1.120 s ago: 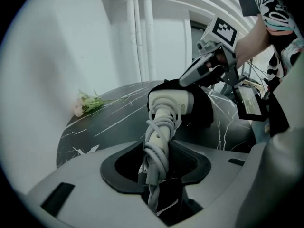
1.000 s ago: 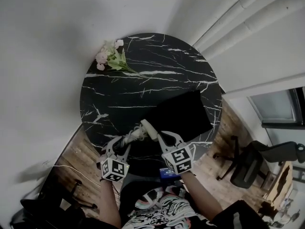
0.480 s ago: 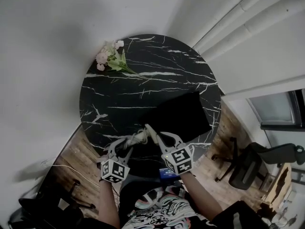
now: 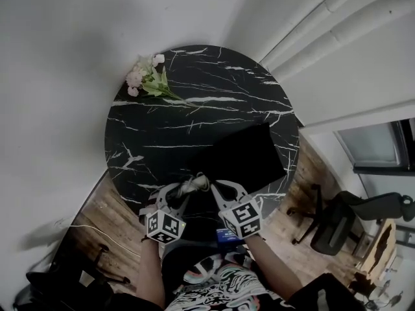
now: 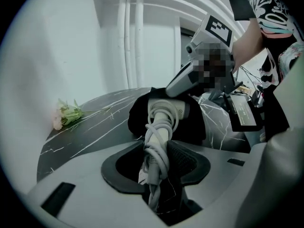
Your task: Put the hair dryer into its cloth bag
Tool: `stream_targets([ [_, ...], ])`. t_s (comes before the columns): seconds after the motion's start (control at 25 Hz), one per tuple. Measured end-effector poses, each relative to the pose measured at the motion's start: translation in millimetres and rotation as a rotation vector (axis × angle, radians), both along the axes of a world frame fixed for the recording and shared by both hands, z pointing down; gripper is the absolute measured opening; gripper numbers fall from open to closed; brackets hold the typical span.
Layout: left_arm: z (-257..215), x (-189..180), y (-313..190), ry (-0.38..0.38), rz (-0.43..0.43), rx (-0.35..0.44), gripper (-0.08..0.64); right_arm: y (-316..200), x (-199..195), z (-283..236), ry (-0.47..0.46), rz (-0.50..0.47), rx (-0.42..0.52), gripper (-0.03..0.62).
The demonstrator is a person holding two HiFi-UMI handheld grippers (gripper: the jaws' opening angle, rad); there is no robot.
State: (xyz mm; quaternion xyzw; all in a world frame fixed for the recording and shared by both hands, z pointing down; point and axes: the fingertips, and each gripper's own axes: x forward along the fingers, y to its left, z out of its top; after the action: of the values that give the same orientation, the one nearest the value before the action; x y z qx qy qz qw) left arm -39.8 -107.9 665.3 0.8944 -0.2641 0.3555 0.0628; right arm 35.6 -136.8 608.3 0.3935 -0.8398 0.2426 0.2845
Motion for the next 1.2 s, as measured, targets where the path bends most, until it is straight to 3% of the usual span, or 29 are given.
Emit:
stream_targets([
  [0.68, 9.4, 43.8, -20.3, 0.022, 0.025, 0.011, 0.178, 0.9, -3.8, 1.0, -0.001, 0.000, -0.007, 0.026],
  [0.84, 11.0, 33.7, -12.1, -0.017, 0.058, 0.015, 0.218, -0.6, -3.5, 0.5, 0.001, 0.005, -0.003, 0.026],
  [1.04, 18.6, -2.6, -3.3, -0.056, 0.014, -0.023, 0.230, -1.6, -2.5, 0.3, -0.001, 0.012, -0.002, 0.026],
  [1.2, 24.7, -10.1, 0.6, -0.066, 0.013, -0.056, 0.175, -0.6, -3.3, 0.0, 0.002, 0.010, -0.002, 0.026],
])
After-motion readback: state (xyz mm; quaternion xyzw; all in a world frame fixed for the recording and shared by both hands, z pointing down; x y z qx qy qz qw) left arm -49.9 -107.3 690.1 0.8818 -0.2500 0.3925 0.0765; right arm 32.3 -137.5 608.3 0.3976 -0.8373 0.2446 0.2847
